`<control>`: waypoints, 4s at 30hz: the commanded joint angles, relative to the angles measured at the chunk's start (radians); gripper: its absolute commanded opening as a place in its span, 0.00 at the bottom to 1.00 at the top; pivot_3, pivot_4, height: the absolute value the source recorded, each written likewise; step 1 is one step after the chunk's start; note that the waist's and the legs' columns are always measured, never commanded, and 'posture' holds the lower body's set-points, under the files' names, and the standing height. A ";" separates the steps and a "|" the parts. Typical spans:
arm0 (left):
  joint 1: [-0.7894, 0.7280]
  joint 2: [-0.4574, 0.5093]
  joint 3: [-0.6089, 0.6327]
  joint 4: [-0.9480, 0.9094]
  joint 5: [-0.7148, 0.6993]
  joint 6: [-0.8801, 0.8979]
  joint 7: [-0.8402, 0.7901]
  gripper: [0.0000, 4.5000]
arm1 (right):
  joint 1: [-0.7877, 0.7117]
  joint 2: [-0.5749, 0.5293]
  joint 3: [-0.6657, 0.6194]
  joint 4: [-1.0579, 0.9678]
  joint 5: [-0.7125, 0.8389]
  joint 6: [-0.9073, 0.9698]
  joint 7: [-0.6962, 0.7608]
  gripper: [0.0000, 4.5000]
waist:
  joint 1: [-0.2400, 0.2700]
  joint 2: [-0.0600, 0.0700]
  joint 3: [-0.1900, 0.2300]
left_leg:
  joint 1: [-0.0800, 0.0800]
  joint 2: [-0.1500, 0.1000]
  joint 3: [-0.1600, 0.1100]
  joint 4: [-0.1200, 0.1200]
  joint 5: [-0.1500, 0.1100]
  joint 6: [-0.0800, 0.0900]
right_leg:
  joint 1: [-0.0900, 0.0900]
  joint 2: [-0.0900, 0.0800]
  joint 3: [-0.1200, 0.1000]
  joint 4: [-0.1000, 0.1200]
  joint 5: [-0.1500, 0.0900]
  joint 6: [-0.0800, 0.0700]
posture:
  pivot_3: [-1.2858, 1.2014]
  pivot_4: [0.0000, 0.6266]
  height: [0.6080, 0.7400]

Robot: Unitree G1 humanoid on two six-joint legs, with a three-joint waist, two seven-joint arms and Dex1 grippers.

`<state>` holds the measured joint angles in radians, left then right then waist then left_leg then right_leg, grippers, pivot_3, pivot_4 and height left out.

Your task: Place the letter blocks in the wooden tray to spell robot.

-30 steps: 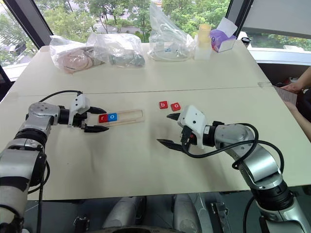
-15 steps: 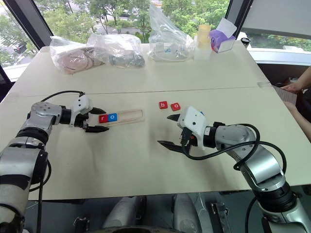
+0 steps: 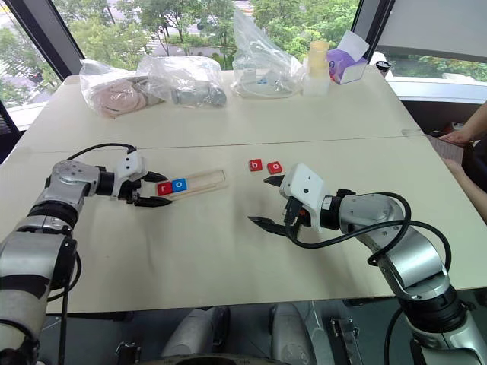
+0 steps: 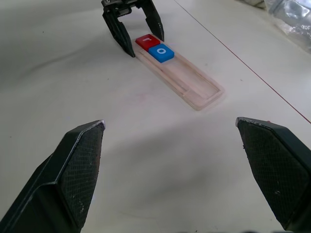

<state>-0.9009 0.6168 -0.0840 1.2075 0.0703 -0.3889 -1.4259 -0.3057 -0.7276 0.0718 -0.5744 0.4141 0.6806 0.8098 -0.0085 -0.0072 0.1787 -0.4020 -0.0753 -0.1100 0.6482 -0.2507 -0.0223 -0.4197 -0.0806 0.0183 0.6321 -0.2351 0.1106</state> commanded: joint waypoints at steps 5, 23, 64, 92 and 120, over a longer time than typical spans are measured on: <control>0.203 -0.104 -0.062 -0.336 -0.045 0.077 -0.056 0.69 | -0.032 0.011 0.010 0.006 -0.013 -0.027 -0.008 1.00 | 0.015 0.002 -0.001 | 0.000 -0.001 0.000 0.000 -0.001 0.001 | 0.000 -0.001 0.001 -0.001 0.000 0.001 | 0.52 0.24 1.00; 0.577 -0.046 -0.189 -1.234 -0.089 0.644 0.087 0.69 | -0.042 0.035 0.043 0.016 -0.022 -0.037 -0.013 1.00 | 0.020 0.004 -0.002 | 0.000 -0.001 0.000 -0.001 -0.001 0.002 | 0.000 -0.001 0.002 -0.002 0.000 0.001 | 0.52 0.24 1.00; 0.824 0.177 0.191 -1.518 -0.470 0.890 0.309 0.99 | -0.506 0.573 0.132 0.808 -0.322 0.119 -0.506 1.00 | -0.011 0.003 -0.001 | 0.009 0.002 0.002 -0.018 0.002 -0.005 | -0.005 0.001 0.007 -0.001 0.000 -0.005 | 0.52 0.24 1.00; 0.860 0.176 0.200 -1.575 -0.545 0.889 0.415 1.00 | -0.606 0.663 0.070 0.978 -0.352 0.230 -0.566 0.37 | -0.035 0.003 -0.001 | 0.009 0.002 0.002 -0.019 0.003 -0.005 | -0.005 0.002 0.007 -0.001 0.000 -0.005 | 0.52 0.24 1.00; 0.848 0.173 0.204 -1.553 -0.613 0.834 0.318 1.00 | 0.103 0.207 -0.259 -0.247 0.029 0.934 -0.417 0.27 | -0.012 0.003 -0.001 | 0.003 0.003 0.003 -0.017 0.002 -0.004 | -0.007 -0.001 0.006 -0.004 0.000 -0.005 | 0.52 0.24 1.00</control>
<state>-0.0475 0.7814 0.0933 -0.3282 -0.5128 0.4644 -1.0838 -0.2209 -0.5276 -0.1449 -0.7500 0.4063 1.6073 0.4216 -0.0202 -0.0042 0.1778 -0.3987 -0.0721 -0.1071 0.6313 -0.2484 -0.0264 -0.4268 -0.0811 0.0241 0.6287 -0.2355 0.1051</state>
